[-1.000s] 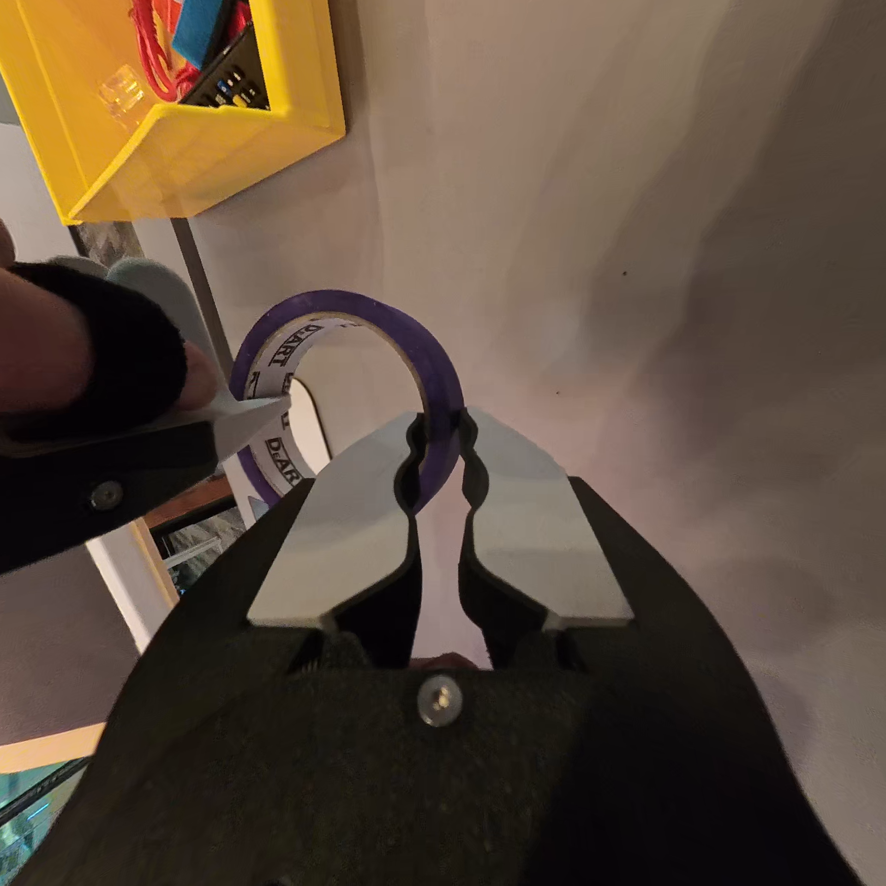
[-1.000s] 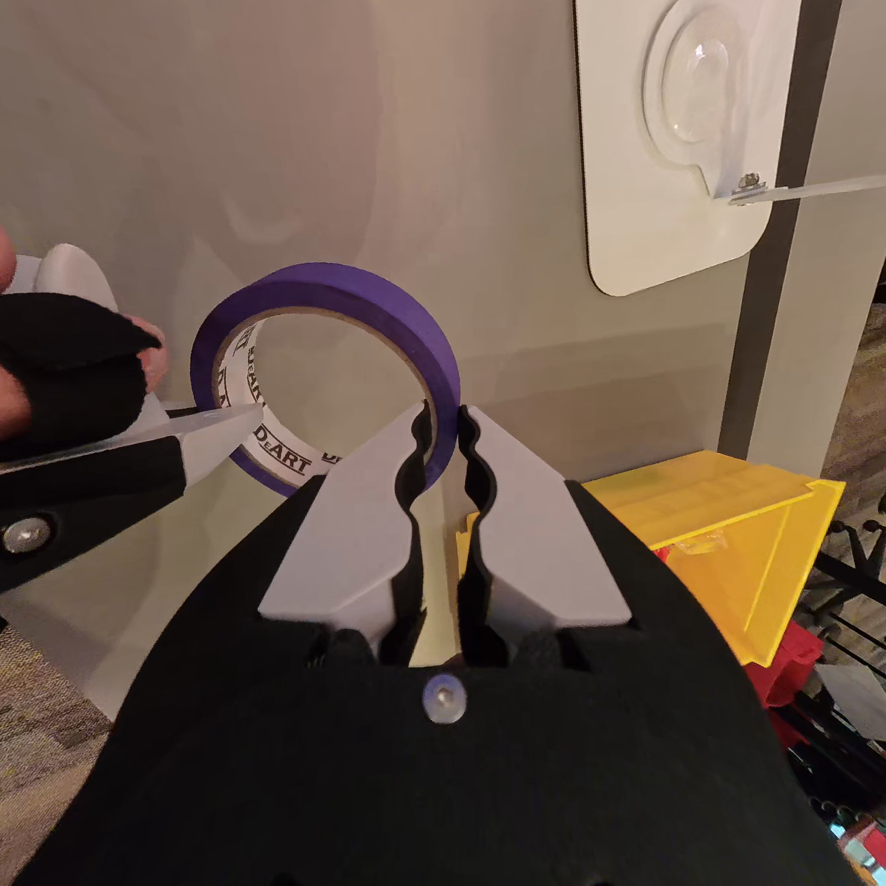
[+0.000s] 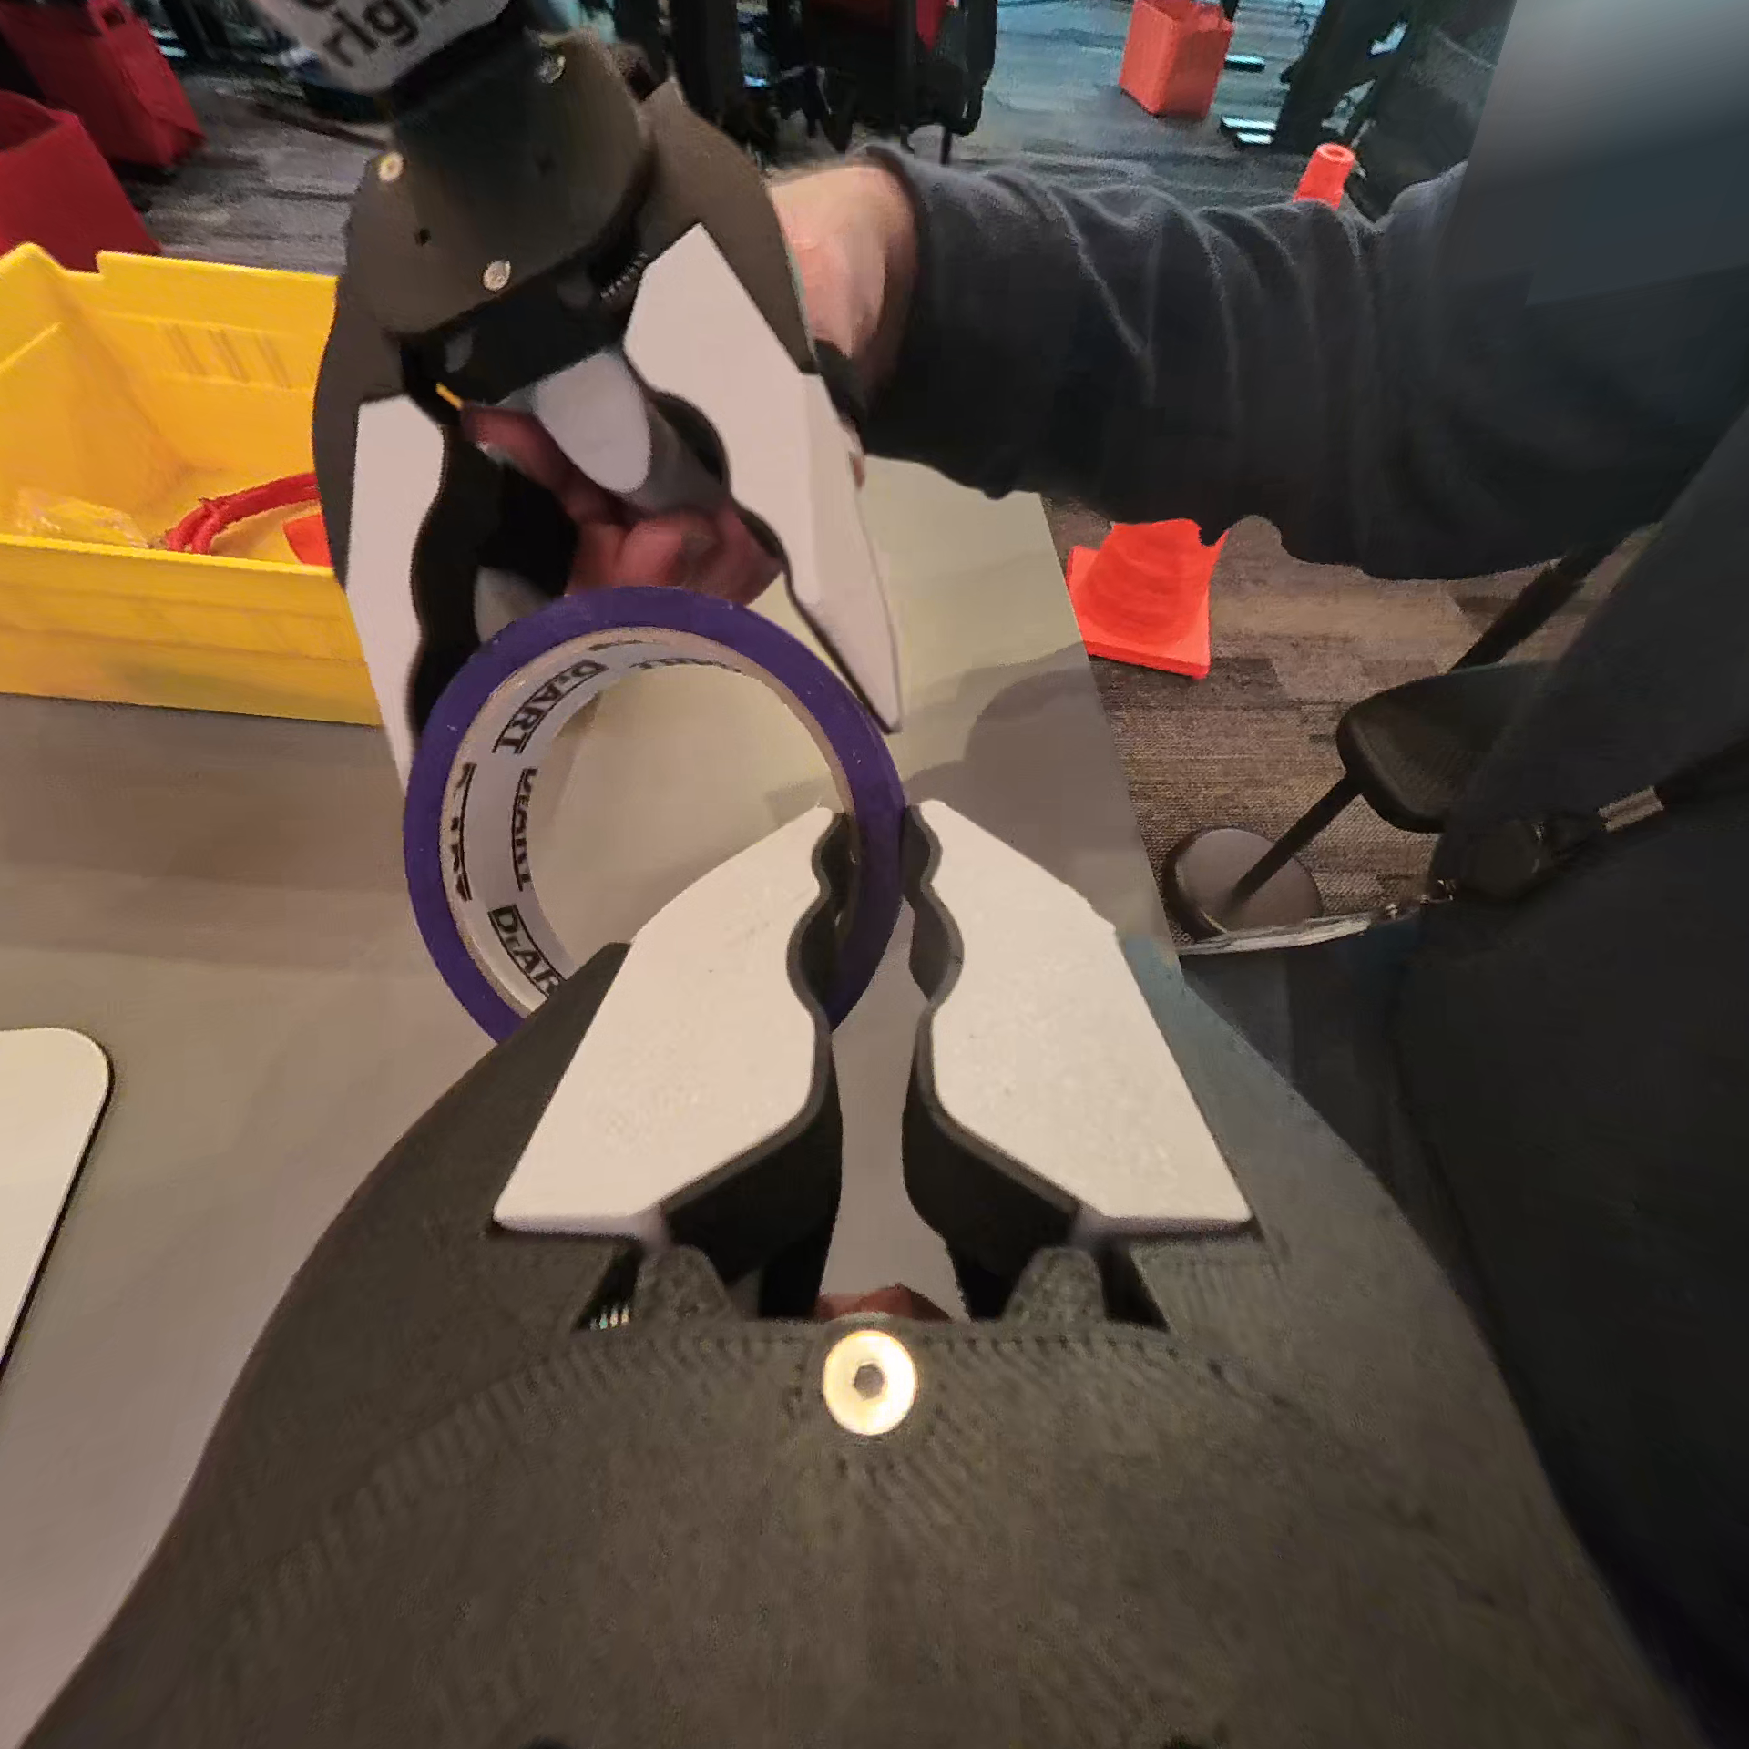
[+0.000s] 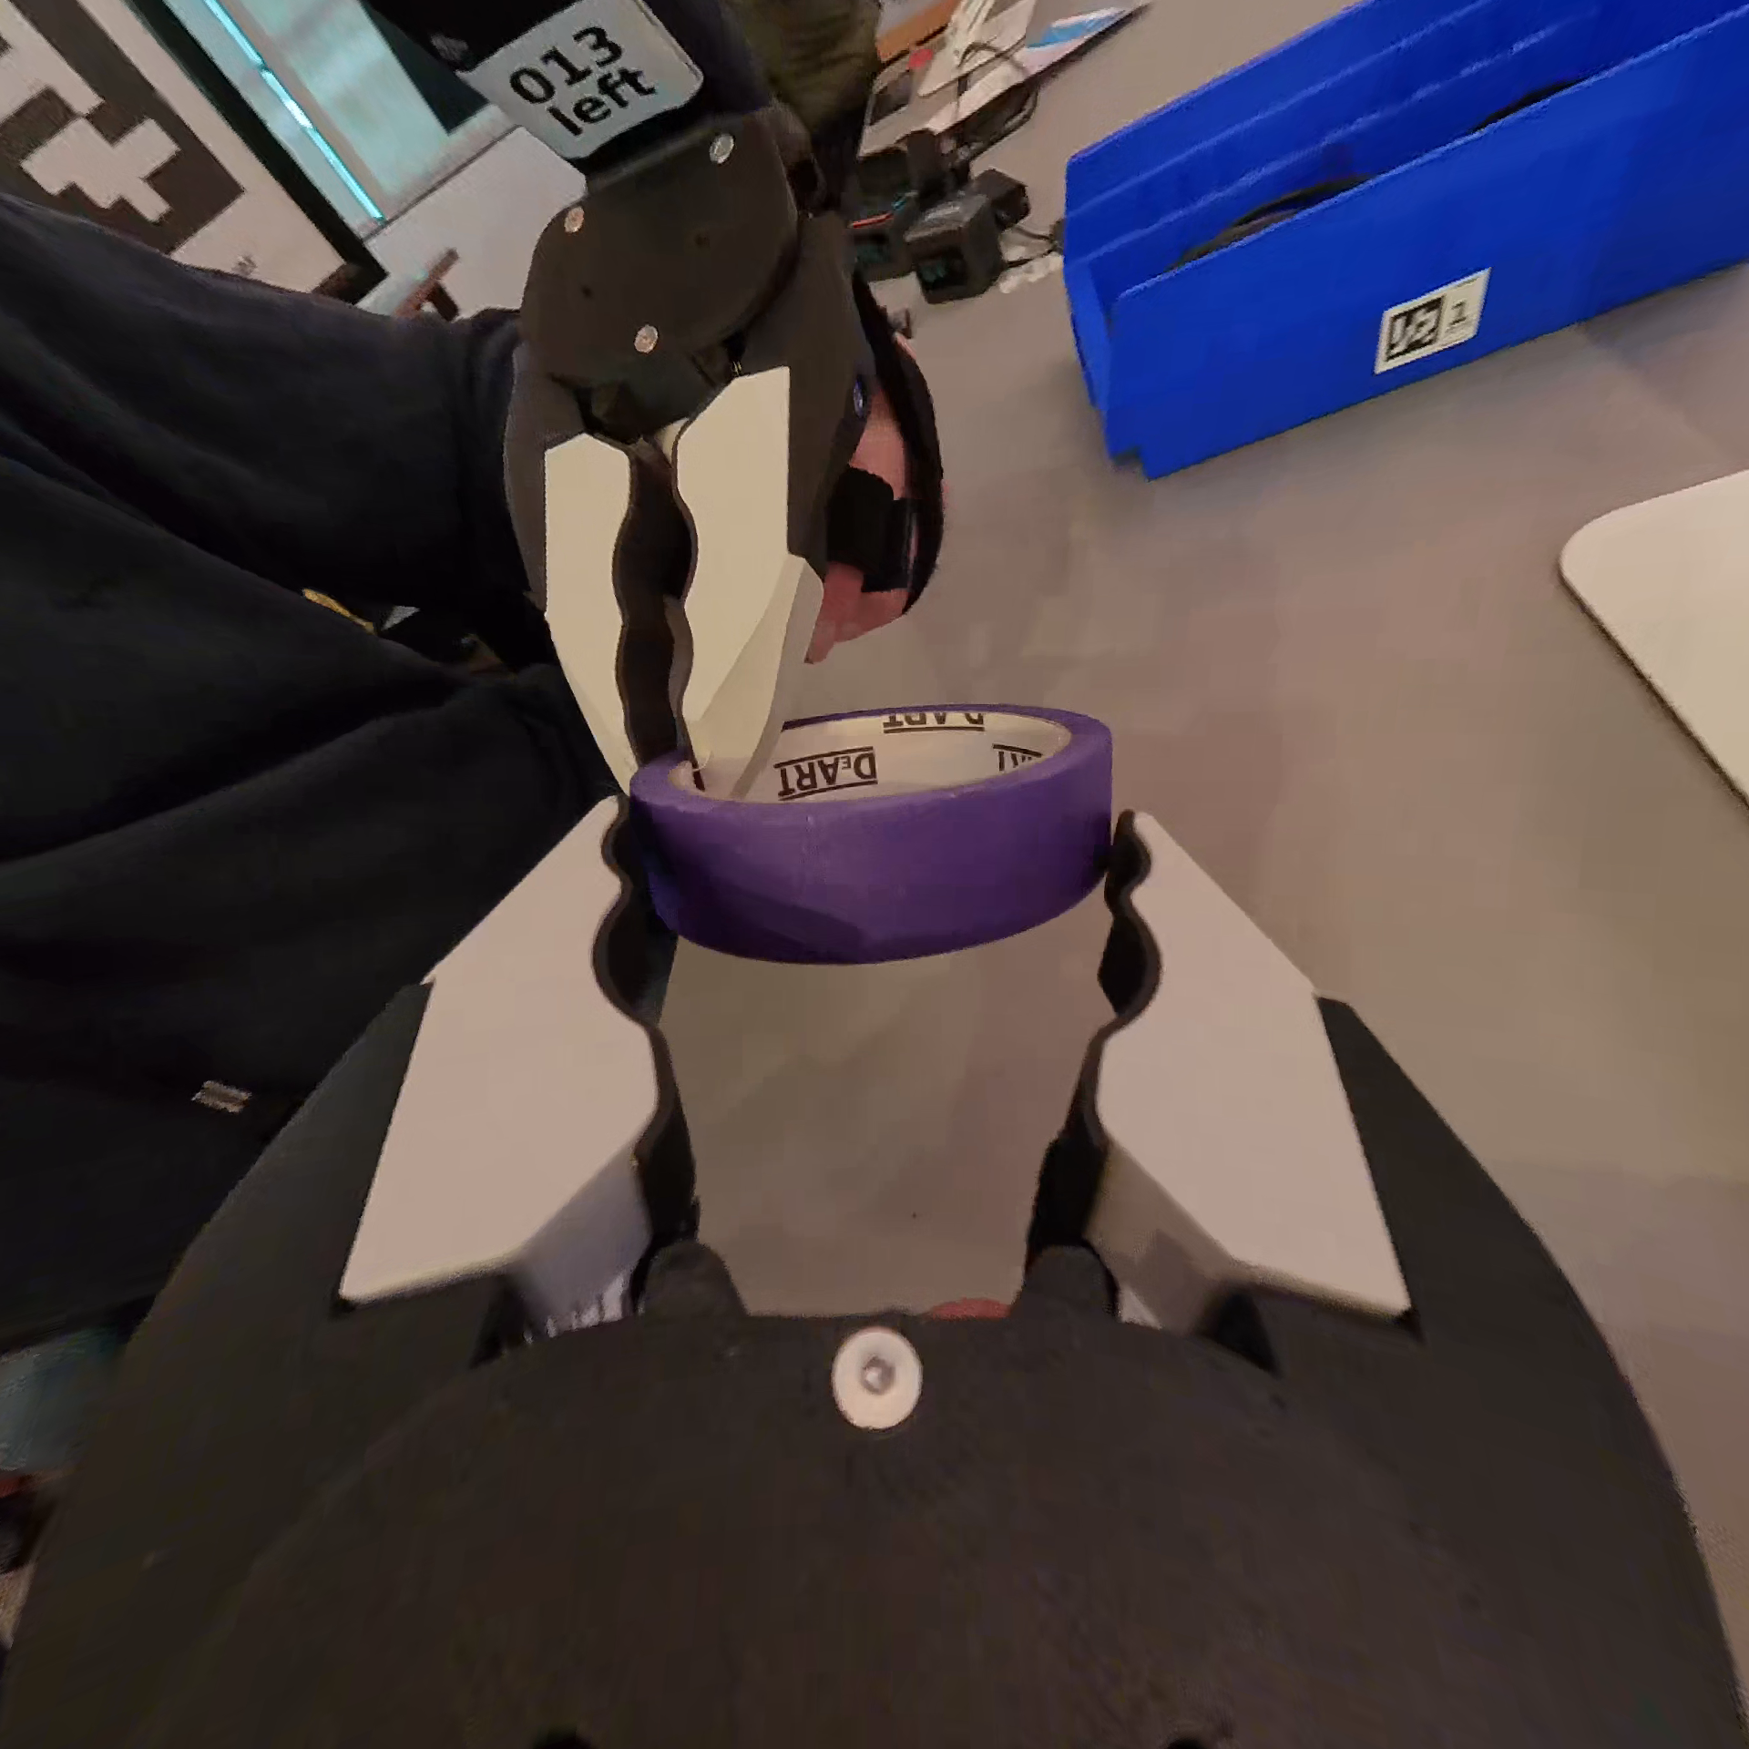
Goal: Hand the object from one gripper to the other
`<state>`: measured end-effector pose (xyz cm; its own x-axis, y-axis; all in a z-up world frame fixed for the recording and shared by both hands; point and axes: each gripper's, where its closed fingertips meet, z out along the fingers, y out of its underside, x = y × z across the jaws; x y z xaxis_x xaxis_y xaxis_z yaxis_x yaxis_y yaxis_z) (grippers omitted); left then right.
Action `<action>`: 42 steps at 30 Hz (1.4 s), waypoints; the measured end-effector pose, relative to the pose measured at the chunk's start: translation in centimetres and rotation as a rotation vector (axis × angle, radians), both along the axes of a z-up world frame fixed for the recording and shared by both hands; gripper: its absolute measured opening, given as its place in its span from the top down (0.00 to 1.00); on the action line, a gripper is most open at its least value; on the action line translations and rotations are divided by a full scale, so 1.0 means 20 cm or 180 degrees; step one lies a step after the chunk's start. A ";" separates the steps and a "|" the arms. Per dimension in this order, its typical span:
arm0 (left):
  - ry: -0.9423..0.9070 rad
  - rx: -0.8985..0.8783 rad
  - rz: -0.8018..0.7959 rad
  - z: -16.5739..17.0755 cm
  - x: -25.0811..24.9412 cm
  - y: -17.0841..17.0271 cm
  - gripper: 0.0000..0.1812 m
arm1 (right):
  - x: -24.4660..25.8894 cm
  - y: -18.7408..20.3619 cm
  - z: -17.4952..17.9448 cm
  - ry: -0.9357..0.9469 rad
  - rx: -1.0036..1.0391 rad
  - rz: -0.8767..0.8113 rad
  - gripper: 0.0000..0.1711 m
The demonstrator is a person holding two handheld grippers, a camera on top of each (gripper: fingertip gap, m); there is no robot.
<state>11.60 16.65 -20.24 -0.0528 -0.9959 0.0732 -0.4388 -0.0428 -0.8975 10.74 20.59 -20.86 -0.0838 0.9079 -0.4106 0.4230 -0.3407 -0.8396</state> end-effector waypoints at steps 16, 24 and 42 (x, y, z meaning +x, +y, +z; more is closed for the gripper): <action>0.0073 0.0083 -0.0344 0.00 -0.02 -0.06 0.94 | -0.04 -0.08 -0.06 -0.0085 0.0229 0.0261 0.42; 0.0186 0.0730 0.0108 0.01 -0.03 0.05 0.77 | -0.05 -0.01 -0.09 -0.0042 -0.0191 -0.0057 0.42; 0.0763 0.3803 0.1557 -0.02 -0.13 0.25 0.84 | -0.09 0.25 0.12 0.1516 -0.1687 -0.1532 0.42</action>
